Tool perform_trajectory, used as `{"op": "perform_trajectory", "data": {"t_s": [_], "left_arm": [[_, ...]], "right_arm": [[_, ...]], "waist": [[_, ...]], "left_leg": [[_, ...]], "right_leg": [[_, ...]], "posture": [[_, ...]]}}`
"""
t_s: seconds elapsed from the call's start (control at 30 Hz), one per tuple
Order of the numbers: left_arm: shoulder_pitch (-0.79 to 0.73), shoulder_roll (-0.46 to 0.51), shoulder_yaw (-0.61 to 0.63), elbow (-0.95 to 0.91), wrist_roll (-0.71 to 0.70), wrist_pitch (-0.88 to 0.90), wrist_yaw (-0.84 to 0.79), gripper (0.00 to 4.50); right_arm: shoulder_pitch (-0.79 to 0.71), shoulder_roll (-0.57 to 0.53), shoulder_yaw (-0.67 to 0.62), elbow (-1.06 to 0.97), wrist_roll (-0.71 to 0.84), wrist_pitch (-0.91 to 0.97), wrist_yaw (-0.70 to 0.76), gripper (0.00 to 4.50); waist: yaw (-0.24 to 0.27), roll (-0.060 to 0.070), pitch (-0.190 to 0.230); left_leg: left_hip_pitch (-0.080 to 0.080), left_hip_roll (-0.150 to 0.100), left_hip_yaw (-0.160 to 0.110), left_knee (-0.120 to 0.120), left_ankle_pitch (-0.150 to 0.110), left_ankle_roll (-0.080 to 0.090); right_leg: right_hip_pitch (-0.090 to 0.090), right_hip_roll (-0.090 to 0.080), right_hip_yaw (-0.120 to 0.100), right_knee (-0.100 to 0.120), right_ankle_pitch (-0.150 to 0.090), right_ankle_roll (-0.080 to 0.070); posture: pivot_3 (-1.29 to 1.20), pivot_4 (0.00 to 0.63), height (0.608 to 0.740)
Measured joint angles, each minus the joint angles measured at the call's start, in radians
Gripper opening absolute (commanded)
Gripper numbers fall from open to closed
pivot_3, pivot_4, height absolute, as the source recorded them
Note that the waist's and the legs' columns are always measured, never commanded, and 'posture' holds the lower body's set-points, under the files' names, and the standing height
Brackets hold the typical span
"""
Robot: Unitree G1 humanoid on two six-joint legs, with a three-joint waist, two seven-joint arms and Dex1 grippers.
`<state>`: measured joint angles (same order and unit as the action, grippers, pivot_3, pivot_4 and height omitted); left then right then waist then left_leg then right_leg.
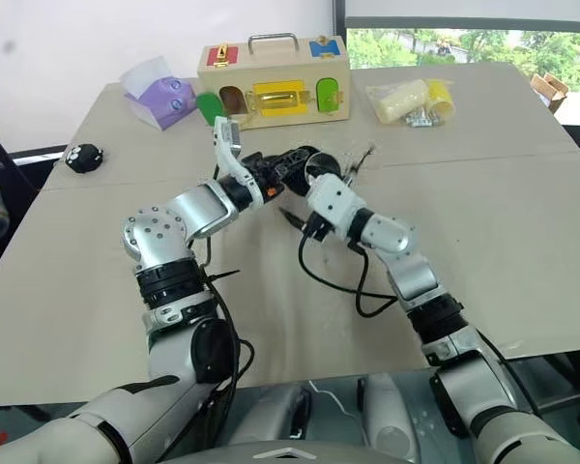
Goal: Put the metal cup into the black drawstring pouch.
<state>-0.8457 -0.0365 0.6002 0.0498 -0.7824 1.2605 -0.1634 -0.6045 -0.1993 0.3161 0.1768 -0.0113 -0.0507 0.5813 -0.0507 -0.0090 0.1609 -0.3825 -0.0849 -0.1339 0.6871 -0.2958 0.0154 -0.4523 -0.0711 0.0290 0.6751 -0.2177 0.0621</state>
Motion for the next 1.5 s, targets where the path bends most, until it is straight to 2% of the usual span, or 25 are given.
{"op": "perform_trajectory", "data": {"t_s": [0.1, 0.23, 0.33, 0.37, 0.4, 0.77, 0.8, 0.83, 0.9, 1.23, 1.33, 1.5], "left_arm": [[0.028, 0.005, 0.011, 0.000, -0.044, 0.004, 0.015, 0.00], [0.052, 0.013, 0.015, 0.000, -0.079, 0.012, 0.029, 0.00], [0.068, 0.014, 0.015, 0.001, -0.095, 0.012, 0.041, 0.00], [0.069, 0.014, 0.015, 0.001, -0.100, 0.012, 0.042, 0.00], [0.069, 0.015, 0.015, 0.001, -0.116, 0.010, 0.044, 0.00], [0.092, 0.031, 0.019, 0.023, -0.239, -0.002, 0.077, 0.00], [0.095, 0.031, 0.018, 0.024, -0.243, -0.002, 0.079, 0.00], [0.099, 0.031, 0.017, 0.026, -0.245, -0.003, 0.082, 0.00], [0.106, 0.031, 0.016, 0.030, -0.259, -0.004, 0.094, 0.00], [0.107, 0.033, -0.005, 0.031, -0.327, -0.023, 0.127, 0.00], [0.110, 0.050, -0.008, 0.035, -0.358, -0.033, 0.137, 0.00], [0.112, 0.061, -0.020, 0.041, -0.372, -0.049, 0.147, 0.00]], "right_arm": [[0.002, 0.001, 0.002, -0.002, -0.012, 0.007, 0.003, 4.30], [0.002, -0.005, 0.003, -0.002, -0.038, 0.007, 0.007, 2.52], [0.002, -0.012, 0.010, -0.003, -0.052, 0.006, 0.019, 0.92], [0.001, -0.012, 0.012, -0.003, -0.056, 0.006, 0.020, 0.74], [0.002, -0.014, 0.015, -0.002, -0.066, 0.006, 0.021, 0.07], [0.025, -0.062, 0.016, -0.084, -0.093, 0.036, 0.032, 0.03], [0.028, -0.064, 0.016, -0.090, -0.093, 0.043, 0.035, 0.68], [0.031, -0.066, 0.017, -0.096, -0.093, 0.047, 0.040, 0.88], [0.031, -0.069, 0.017, -0.105, -0.094, 0.047, 0.040, 1.78], [0.041, -0.085, 0.014, -0.127, -0.098, 0.047, 0.044, 1.78], [0.136, -0.147, -0.035, -0.253, -0.028, 0.067, 0.087, 1.78], [0.210, -0.196, -0.111, -0.305, 0.050, 0.092, 0.116, 1.78]], "waist": [[0.007, 0.000, 0.000], [0.010, 0.000, 0.000], [0.011, 0.000, 0.000], [0.011, 0.000, 0.000], [0.011, 0.000, 0.000], [0.011, -0.001, 0.000], [0.011, -0.001, 0.000], [0.011, -0.001, 0.000], [0.011, -0.001, 0.000], [0.013, -0.001, 0.000], [0.018, -0.001, 0.000], [0.019, -0.001, 0.000]], "left_leg": [[0.000, 0.000, 0.000, 0.000, 0.000, 0.000], [0.000, -0.001, 0.000, 0.000, 0.000, 0.000], [0.000, -0.001, 0.000, 0.000, 0.000, 0.000], [0.000, -0.001, 0.000, 0.000, 0.000, 0.000], [0.000, -0.001, 0.000, 0.000, 0.000, 0.000], [0.000, 0.000, 0.000, 0.000, 0.000, 0.000], [0.000, 0.000, 0.000, 0.000, 0.000, 0.000], [0.000, 0.000, 0.000, 0.000, 0.000, 0.000], [0.000, 0.000, 0.000, 0.000, 0.000, 0.000], [0.000, 0.000, 0.000, 0.000, 0.000, 0.000], [-0.001, 0.000, -0.001, 0.000, 0.000, 0.000], [0.001, -0.001, 0.000, 0.000, 0.000, 0.000]], "right_leg": [[0.000, 0.000, 0.000, 0.000, 0.000, 0.000], [0.000, 0.000, 0.000, -0.001, 0.000, 0.000], [0.000, 0.000, 0.000, 0.000, 0.000, 0.000], [0.000, 0.000, 0.000, 0.000, 0.000, 0.000], [0.000, 0.000, 0.000, 0.000, 0.000, 0.000], [0.000, 0.000, 0.000, -0.001, 0.000, 0.000], [0.000, 0.000, 0.000, 0.000, 0.000, 0.000], [0.000, 0.000, 0.000, -0.001, 0.000, 0.000], [0.000, 0.000, 0.000, 0.000, 0.000, 0.000], [0.000, 0.000, 0.000, -0.001, 0.000, 0.000], [0.001, 0.000, -0.001, -0.002, 0.000, 0.000], [0.003, 0.000, -0.001, -0.002, 0.000, 0.000]], "posture": [[0.00, 0.150, 0.710], [0.00, 0.150, 0.710], [0.00, 0.150, 0.710], [0.00, 0.150, 0.710], [0.00, 0.150, 0.710], [0.00, 0.150, 0.710], [0.00, 0.150, 0.710], [0.00, 0.150, 0.710], [0.00, 0.150, 0.710], [0.00, 0.150, 0.710], [0.00, 0.150, 0.710], [0.00, 0.150, 0.710]]}}
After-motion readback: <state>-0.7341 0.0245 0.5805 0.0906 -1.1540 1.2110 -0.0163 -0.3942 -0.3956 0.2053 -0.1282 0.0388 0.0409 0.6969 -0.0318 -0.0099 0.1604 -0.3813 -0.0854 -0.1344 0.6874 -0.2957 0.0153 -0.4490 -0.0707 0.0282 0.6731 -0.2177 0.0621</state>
